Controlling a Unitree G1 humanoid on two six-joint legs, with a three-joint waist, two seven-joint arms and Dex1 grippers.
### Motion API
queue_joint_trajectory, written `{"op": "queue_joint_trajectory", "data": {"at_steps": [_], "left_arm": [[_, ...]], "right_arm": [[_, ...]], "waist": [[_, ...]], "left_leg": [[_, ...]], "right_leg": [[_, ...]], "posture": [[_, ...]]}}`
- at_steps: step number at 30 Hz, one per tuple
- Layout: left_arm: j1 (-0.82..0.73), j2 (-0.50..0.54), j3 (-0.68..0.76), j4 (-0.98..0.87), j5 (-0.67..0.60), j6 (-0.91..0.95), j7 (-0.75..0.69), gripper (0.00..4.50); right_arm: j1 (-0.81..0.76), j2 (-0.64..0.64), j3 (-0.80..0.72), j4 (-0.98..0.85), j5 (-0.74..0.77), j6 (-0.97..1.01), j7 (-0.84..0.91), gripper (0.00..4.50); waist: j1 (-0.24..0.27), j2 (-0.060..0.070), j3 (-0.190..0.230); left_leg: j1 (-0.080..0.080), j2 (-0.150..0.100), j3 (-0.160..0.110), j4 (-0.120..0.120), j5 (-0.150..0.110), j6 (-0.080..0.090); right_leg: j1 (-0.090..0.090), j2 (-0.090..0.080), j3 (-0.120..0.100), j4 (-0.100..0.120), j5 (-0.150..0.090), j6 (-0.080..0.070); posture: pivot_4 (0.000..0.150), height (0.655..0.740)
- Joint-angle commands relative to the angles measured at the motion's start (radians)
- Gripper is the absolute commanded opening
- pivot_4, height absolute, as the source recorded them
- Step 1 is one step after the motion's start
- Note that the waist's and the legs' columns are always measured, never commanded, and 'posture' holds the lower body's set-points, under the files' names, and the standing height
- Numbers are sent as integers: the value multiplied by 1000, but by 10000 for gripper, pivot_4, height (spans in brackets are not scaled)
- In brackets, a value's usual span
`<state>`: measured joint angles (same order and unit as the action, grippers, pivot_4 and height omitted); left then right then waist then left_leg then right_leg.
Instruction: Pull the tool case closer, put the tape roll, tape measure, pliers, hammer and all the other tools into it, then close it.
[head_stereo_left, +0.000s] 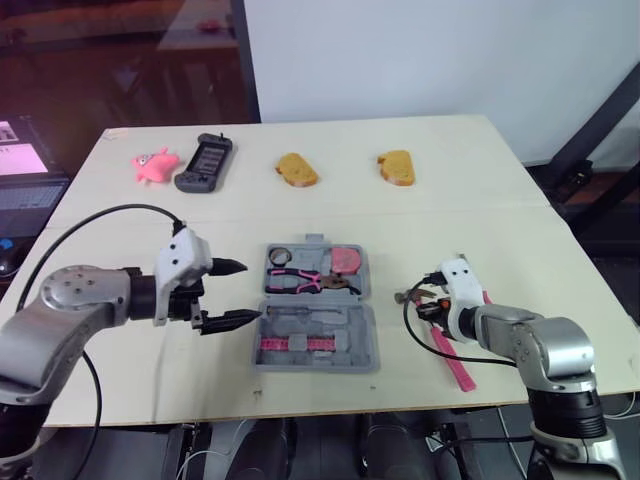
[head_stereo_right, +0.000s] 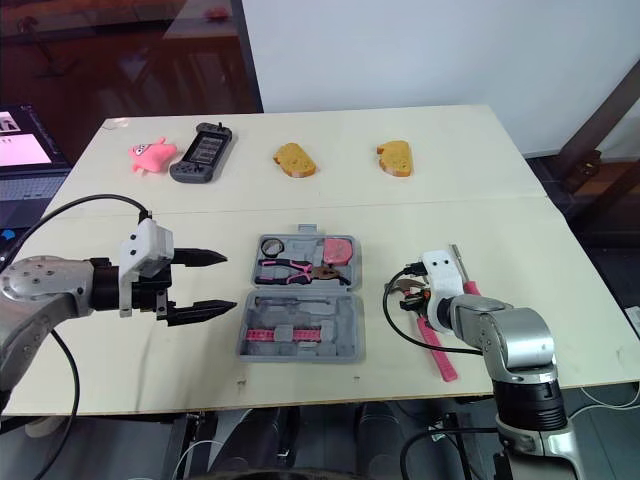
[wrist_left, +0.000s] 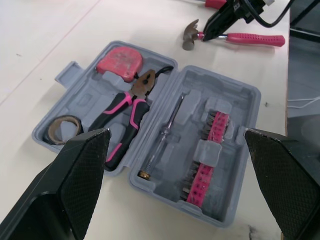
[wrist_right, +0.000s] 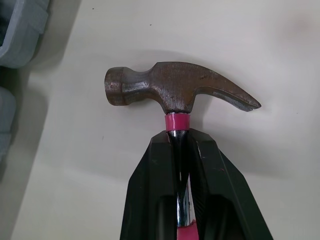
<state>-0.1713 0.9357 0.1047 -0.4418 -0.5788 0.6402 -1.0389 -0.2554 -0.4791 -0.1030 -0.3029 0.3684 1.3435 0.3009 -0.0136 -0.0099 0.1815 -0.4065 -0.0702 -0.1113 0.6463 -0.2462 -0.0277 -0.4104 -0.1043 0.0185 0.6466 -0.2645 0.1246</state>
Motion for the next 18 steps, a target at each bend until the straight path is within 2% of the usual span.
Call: {"op": "queue_joint_trajectory", "data": {"at_steps": [1,5,8,11,15,18], "left_arm": [[-8,8,14,-3,4,-26,-10,45000],[11,10,27,2,7,-37,-18,45000],[35,8,41,2,3,-49,-18,45000],[67,2,57,-4,-4,-66,-18,45000],[143,-67,123,-6,-28,-133,0,45000],[241,-104,155,-33,-7,-216,-16,45000]], "right_arm": [[-31,-46,-33,-70,25,40,26,23902],[-75,-175,-61,-143,100,120,124,43861],[-136,-284,-63,-169,170,132,227,44520],[-203,-383,8,-151,183,26,331,44520],[-273,-593,256,-138,59,-355,642,44520],[-323,-646,390,-88,-91,-680,802,44520]], "waist": [[0,0,0],[1,2,1],[0,2,2],[-3,2,2],[-2,6,4],[-5,5,4]], "left_leg": [[0,0,0,0,0,0],[0,0,0,0,0,0],[0,0,0,0,0,0],[0,1,1,0,0,0],[-1,1,1,0,0,0],[-1,1,3,0,0,0]], "right_leg": [[0,0,0,0,0,0],[0,0,0,0,0,0],[0,0,0,-1,0,0],[0,0,-1,-1,0,0],[0,-1,-1,-2,0,0],[0,-2,-2,-4,0,1]], "posture": [[1500,7400],[1500,7400],[1500,7400],[1500,7400],[1500,7400],[1500,7400]]}}
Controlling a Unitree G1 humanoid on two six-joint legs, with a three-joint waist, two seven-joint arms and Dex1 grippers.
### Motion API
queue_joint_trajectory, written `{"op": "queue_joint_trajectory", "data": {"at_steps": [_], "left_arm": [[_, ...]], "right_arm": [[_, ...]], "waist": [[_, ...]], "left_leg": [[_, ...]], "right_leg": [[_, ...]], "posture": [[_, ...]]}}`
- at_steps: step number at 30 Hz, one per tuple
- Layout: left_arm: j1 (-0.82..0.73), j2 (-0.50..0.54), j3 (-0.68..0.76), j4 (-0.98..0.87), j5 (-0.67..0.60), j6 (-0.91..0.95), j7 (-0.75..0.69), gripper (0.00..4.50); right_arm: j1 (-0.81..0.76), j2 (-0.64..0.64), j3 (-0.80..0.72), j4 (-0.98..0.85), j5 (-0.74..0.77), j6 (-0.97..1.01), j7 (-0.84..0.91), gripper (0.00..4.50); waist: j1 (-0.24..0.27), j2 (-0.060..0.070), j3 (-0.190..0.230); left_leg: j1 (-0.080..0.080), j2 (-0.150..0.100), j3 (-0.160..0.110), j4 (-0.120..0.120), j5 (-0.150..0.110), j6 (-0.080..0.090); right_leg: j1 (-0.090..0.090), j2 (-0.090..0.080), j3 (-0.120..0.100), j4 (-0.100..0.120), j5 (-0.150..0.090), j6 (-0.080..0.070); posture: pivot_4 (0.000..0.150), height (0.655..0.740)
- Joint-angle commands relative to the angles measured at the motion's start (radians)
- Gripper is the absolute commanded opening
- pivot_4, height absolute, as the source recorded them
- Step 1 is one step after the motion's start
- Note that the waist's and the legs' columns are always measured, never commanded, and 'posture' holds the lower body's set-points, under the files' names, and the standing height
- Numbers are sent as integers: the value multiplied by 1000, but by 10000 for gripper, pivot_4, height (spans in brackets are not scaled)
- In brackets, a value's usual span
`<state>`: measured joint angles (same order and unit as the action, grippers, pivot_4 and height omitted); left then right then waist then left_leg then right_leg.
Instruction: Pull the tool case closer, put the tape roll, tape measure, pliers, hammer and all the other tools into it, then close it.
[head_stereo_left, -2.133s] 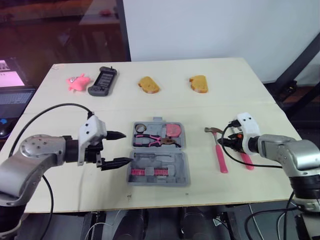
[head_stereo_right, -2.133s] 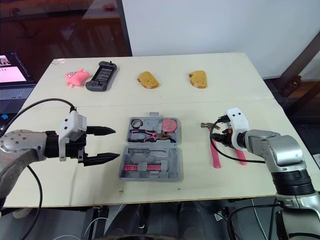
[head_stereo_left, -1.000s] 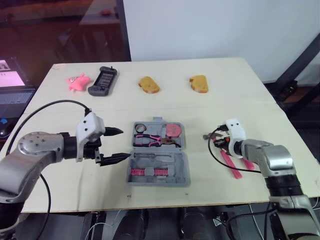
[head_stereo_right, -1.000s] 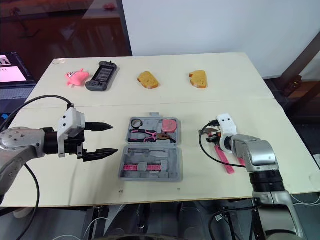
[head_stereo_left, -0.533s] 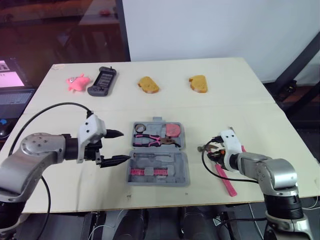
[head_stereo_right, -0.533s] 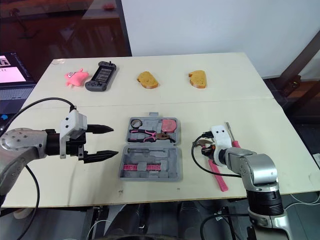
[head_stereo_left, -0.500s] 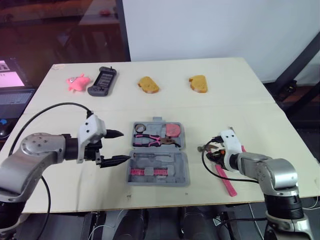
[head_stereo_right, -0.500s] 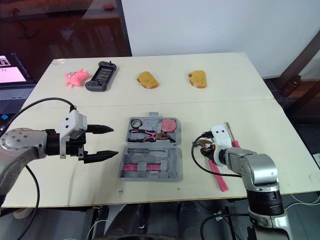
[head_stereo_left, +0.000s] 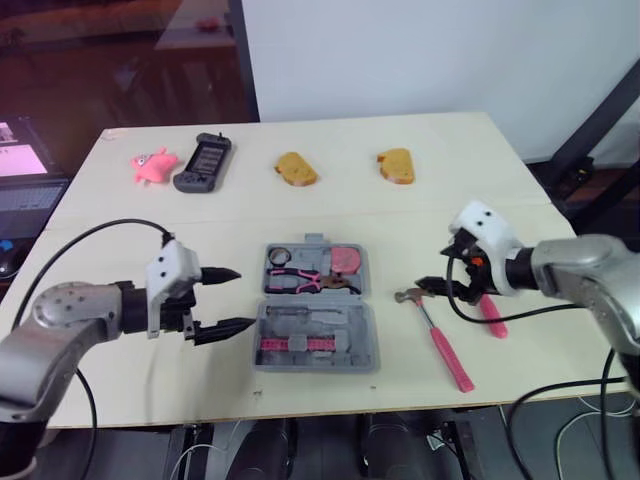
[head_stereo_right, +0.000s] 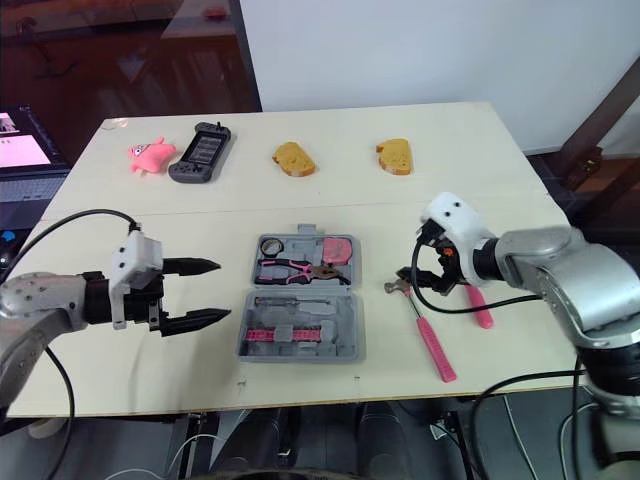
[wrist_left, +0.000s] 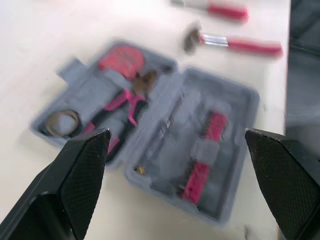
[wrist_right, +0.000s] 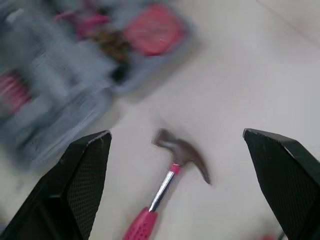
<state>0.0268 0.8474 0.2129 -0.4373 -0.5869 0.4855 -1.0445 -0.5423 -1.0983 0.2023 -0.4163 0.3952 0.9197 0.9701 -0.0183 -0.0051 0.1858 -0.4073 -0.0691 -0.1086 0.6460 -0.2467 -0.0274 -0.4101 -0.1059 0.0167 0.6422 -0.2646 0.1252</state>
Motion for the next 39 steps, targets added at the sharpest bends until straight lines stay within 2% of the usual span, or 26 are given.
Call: {"op": "queue_joint_trajectory", "data": {"at_steps": [1,4,8,12,16,22,34,37,39], "left_arm": [[63,-31,62,-40,-11,-65,0,45000],[135,-71,113,-9,19,-132,28,45000],[217,-74,141,-43,23,-158,21,45000],[273,-77,148,-98,-8,-126,35,45000],[309,-72,147,-130,-30,-105,32,45000],[327,-63,159,-162,-53,-78,46,45000],[332,-52,168,-166,-28,-69,64,45000],[333,-50,163,-160,-16,-75,63,45000],[335,-50,166,-160,-18,-74,61,45000]], "right_arm": [[-56,-32,126,52,-173,-361,181,44520],[-116,-33,260,209,-401,-871,323,44520],[-191,5,339,458,-616,-1376,313,44520],[-294,57,407,704,-803,-1762,248,44520],[-380,117,445,853,-948,-1989,157,44520],[-444,188,487,956,-1087,-2120,83,44520],[-482,251,523,1017,-1177,-2156,29,44520],[-481,263,539,1055,-1253,-2169,-32,36366],[-473,270,549,1068,-1289,-2175,-67,26313]], "waist": [[0,0,0],[1,0,0],[5,-1,1],[2,-1,1],[1,-1,1],[1,-1,1],[-1,-1,1],[-1,-1,1],[2,-1,1]], "left_leg": [[0,0,0,0,0,0],[0,0,0,1,0,0],[0,-1,0,1,0,0],[1,-1,1,1,0,0],[1,0,0,1,0,-1],[2,0,0,0,1,-2],[3,0,0,0,1,-2],[4,-1,0,0,1,-2],[4,-1,0,0,1,-2]], "right_leg": [[0,0,0,0,0,0],[1,0,0,-1,0,0],[1,-1,0,-2,0,0],[1,0,1,-2,0,-1],[0,1,2,1,0,-1],[0,2,3,4,-1,-3],[1,2,4,5,-2,-4],[1,3,4,5,-2,-4],[1,3,4,5,-2,-4]], "posture": [[1500,7400],[1500,7400],[1500,7400],[1500,7400],[1500,7400],[1500,7400],[1500,7400],[1500,7400],[1500,7400]]}}
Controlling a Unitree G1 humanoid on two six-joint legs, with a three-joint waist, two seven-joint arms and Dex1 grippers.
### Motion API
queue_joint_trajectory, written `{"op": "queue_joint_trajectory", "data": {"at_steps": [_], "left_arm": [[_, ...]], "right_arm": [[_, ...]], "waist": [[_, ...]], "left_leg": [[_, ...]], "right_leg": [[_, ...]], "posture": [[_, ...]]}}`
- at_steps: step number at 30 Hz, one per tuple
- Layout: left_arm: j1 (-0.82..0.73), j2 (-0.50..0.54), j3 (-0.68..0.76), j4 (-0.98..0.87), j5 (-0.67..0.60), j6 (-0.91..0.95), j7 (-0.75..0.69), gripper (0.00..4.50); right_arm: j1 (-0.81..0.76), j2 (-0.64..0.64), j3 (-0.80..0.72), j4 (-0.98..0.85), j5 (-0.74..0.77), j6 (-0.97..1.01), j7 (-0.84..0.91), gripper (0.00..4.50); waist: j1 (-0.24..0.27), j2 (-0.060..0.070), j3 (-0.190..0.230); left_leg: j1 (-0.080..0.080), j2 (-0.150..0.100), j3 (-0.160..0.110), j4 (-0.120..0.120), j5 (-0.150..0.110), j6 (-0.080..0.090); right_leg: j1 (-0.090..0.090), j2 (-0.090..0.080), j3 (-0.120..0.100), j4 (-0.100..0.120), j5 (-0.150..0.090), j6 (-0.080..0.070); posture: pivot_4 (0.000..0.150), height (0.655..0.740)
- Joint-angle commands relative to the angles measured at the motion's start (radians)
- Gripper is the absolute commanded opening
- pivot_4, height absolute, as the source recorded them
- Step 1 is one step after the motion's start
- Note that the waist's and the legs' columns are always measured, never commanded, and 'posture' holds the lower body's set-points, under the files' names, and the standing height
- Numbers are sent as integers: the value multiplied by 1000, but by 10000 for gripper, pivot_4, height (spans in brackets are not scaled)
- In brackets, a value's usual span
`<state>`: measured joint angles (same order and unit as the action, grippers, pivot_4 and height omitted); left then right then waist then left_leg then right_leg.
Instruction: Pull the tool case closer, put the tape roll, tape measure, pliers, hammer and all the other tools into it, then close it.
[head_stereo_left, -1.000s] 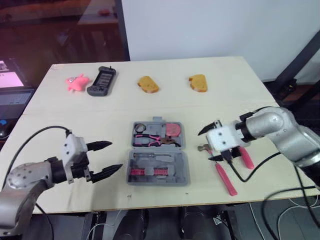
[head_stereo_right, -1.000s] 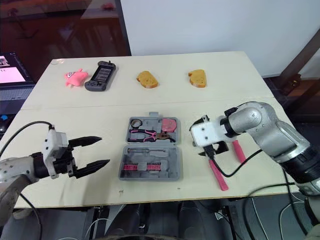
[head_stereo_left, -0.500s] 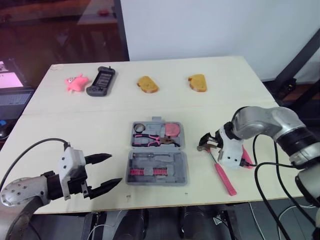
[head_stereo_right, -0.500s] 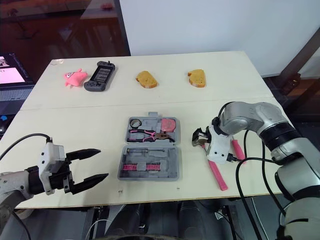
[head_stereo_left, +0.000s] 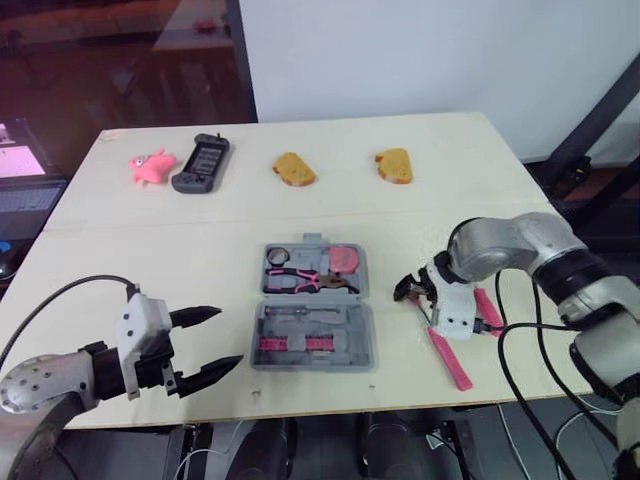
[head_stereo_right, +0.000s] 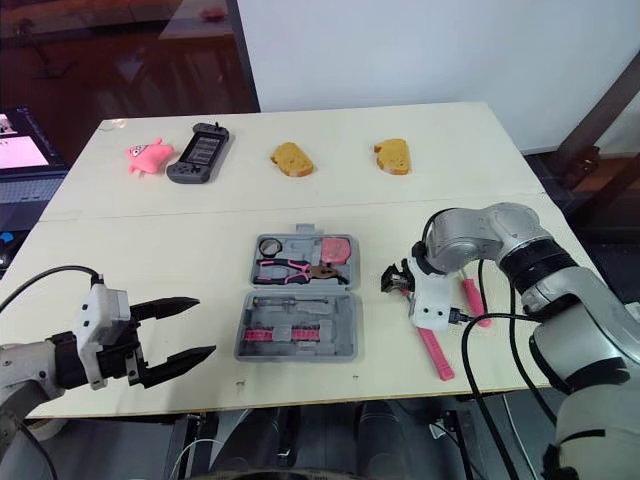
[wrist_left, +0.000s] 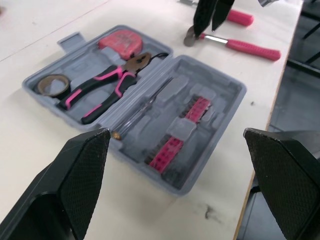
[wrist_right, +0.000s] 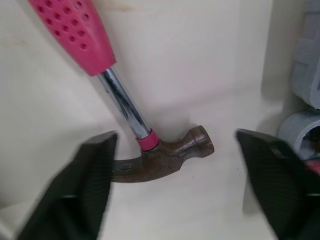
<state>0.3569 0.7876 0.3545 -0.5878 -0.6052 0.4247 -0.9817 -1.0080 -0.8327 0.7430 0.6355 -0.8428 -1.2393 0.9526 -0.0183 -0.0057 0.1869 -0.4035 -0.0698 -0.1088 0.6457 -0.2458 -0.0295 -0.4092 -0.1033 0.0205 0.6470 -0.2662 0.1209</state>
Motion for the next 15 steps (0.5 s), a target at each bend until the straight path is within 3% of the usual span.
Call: {"op": "queue_joint_trajectory", "data": {"at_steps": [1,5,15], "left_arm": [[8,10,26,-9,1,-13,-4,45000],[16,14,38,-3,4,-10,-9,45000],[-6,20,22,23,15,-16,-14,45000]], "right_arm": [[-2,8,13,17,-66,-20,-68,20834],[25,9,22,16,-95,-24,-118,1573],[26,4,44,109,-199,23,-256,179]], "waist": [[2,0,0],[-1,0,0],[-3,-2,-1]], "left_leg": [[0,0,0,0,0,0],[0,0,0,0,0,0],[13,0,0,-2,0,0]], "right_leg": [[0,0,0,0,0,0],[0,0,0,0,0,0],[12,0,1,0,-1,-1]], "posture": [[1500,7400],[1500,7400],[1500,7400]]}}
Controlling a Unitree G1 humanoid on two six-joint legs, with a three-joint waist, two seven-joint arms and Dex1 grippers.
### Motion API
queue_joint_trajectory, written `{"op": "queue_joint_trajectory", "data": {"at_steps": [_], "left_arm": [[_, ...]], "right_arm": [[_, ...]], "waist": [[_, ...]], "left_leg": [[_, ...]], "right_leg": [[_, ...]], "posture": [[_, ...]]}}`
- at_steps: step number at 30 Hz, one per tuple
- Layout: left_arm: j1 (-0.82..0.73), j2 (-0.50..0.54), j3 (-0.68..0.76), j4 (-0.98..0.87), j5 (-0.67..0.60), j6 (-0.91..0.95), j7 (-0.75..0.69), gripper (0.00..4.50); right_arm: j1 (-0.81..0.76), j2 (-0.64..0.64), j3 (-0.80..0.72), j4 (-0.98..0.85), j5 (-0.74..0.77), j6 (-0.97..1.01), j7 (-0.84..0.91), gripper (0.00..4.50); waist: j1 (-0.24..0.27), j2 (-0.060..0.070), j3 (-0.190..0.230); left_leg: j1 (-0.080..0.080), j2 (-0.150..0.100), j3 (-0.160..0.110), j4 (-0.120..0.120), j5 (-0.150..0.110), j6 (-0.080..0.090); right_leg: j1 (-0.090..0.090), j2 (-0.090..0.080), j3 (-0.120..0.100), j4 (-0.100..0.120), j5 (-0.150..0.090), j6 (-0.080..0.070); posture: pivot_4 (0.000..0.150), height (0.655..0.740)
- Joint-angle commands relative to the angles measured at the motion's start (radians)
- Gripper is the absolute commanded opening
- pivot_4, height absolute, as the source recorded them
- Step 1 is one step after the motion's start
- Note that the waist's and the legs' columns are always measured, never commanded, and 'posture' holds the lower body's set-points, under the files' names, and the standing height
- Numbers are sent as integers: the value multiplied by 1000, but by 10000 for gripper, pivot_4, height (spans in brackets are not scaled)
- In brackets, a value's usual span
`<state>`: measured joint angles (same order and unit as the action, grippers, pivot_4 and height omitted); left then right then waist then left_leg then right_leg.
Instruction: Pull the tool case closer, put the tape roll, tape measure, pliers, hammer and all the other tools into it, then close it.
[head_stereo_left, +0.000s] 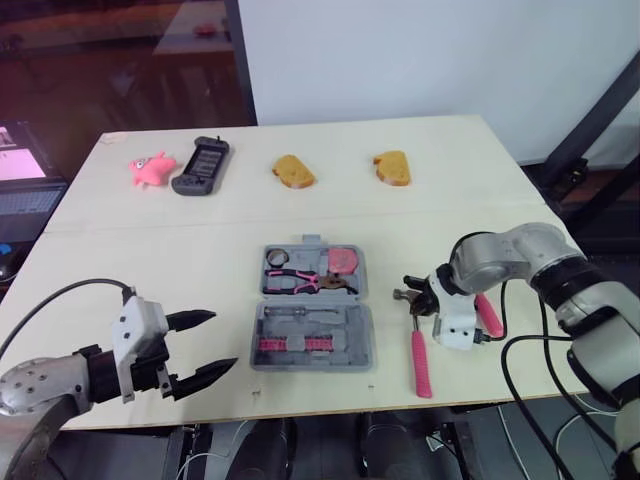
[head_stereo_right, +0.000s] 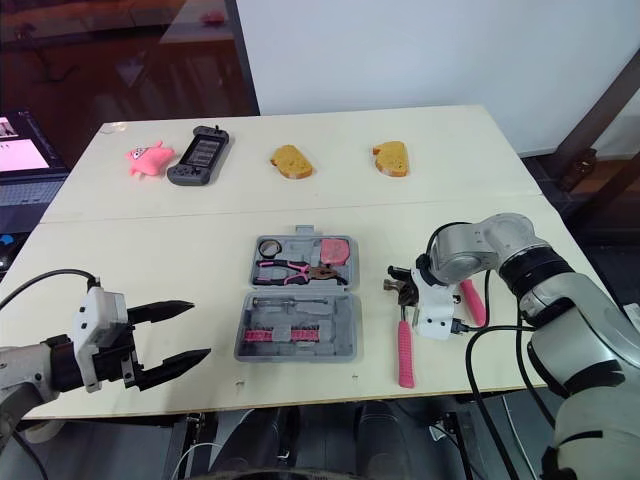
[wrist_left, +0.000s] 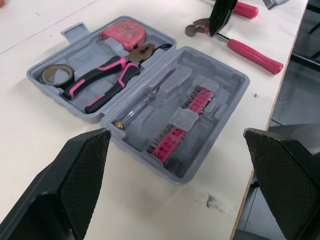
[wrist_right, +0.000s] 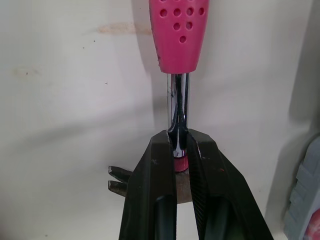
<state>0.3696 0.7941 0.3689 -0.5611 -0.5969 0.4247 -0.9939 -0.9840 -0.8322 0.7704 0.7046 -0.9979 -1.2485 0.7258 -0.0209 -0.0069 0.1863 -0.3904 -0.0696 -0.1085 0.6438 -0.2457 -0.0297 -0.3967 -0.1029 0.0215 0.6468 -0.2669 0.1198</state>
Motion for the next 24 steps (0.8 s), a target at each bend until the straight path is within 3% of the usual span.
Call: {"op": "queue_joint_trajectory", "data": {"at_steps": [1,9,13,19,22,24], "left_arm": [[-23,14,6,-2,8,-16,-2,45000],[-42,14,-4,8,19,-15,-10,45000],[-55,17,-14,42,36,-31,-24,45000],[-120,21,-51,88,50,-44,-39,45000],[-136,23,-58,100,52,-45,-45,45000],[-150,25,-63,115,56,-50,-52,45000]], "right_arm": [[2,4,21,43,-58,35,-44,179],[11,15,71,70,-170,65,-181,179],[-14,-20,15,31,-35,40,-91,179],[14,-145,-59,-165,413,196,271,179],[105,-215,-126,-337,665,491,513,179],[187,-277,-206,-525,840,841,654,179]], "waist": [[0,-2,-1],[-1,-14,-8],[1,-15,-8],[3,-4,1],[2,-4,1],[5,-3,1]], "left_leg": [[0,0,0,0,0,0],[6,1,0,0,0,0],[13,1,0,-1,0,0],[2,0,0,0,0,0],[-1,1,0,-2,0,0],[-1,1,0,-5,0,0]], "right_leg": [[0,0,0,0,0,0],[5,0,0,0,0,-1],[11,0,1,-1,-2,-3],[2,-1,1,-1,-2,-2],[-2,-1,1,-1,-1,-2],[-2,-1,1,-2,-1,-2]], "posture": [[1500,7400],[1500,7400],[1500,7400],[1500,7400],[1500,7400],[1500,7400]]}}
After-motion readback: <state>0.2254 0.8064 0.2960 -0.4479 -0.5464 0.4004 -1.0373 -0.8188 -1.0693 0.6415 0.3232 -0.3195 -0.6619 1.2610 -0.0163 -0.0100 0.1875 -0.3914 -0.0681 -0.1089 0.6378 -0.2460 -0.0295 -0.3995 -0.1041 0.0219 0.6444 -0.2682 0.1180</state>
